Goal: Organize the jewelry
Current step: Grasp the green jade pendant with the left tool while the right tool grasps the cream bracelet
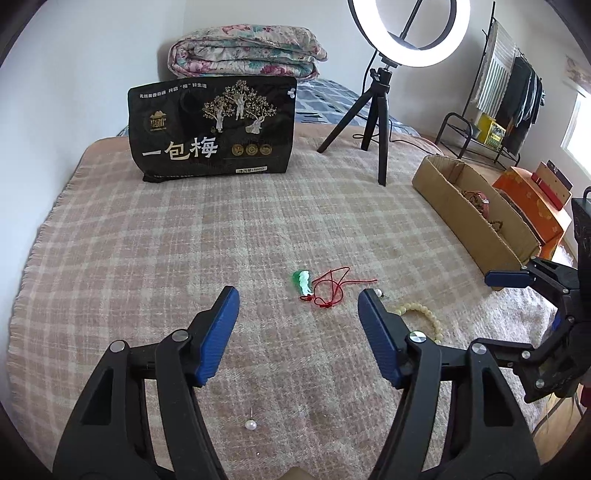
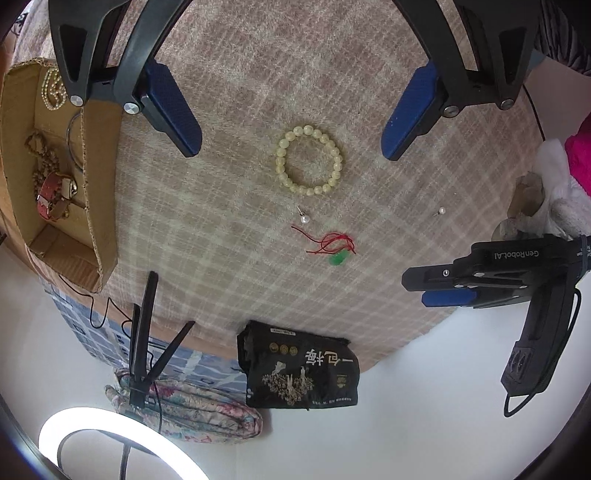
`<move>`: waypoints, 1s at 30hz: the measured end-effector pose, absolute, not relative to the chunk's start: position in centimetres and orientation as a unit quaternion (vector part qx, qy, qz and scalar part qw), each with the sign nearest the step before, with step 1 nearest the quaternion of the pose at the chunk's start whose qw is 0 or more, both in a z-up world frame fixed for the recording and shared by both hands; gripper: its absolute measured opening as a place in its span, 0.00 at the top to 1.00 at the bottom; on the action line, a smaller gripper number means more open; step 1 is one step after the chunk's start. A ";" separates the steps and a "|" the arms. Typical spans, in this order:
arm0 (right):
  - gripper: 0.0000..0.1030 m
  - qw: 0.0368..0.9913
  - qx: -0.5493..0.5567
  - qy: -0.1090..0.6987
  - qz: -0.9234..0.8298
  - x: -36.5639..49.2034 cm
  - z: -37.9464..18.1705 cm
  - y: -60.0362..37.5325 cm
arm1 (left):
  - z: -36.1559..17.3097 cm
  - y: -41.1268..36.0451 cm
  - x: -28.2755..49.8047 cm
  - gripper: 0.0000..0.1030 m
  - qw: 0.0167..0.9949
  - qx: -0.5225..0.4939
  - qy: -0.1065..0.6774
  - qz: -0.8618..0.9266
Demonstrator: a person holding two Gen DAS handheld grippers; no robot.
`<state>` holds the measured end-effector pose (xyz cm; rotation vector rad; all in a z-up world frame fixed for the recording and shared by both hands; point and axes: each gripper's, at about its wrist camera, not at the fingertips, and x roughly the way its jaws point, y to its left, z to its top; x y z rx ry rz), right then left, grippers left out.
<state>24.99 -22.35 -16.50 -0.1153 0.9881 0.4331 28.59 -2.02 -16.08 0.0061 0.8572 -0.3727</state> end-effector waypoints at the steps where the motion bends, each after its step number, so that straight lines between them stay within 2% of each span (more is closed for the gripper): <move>1: 0.14 0.853 -0.047 0.478 0.203 25.4 -16.9 -22.5 | -16.4 -2.1 28.9 0.40 0.891 0.004 0.417 -0.180; 7: 0.33 0.839 -0.024 0.506 0.200 26.9 -19.1 -22.6 | -18.4 -3.3 30.1 0.45 0.881 0.004 0.437 -0.182; 10: 0.38 0.835 -0.029 0.511 0.202 27.2 -19.7 -22.3 | -19.4 -4.0 30.8 0.46 0.876 0.004 0.446 -0.182; 11: 0.40 0.834 -0.032 0.513 0.201 27.3 -19.9 -22.2 | -19.7 -4.1 31.0 0.46 0.875 0.003 0.448 -0.182; 13: 0.43 0.833 -0.036 0.515 0.199 27.5 -20.2 -22.0 | -20.3 -4.4 31.7 0.55 0.872 0.001 0.456 -0.178; 23: 0.58 0.828 -0.040 0.520 0.207 28.6 -20.9 -21.1 | -22.2 -5.4 34.2 0.57 0.857 -0.007 0.487 -0.167; 30: 0.65 0.824 -0.060 0.522 0.211 28.9 -21.1 -20.2 | -22.8 -5.9 34.7 0.64 0.857 0.000 0.489 -0.161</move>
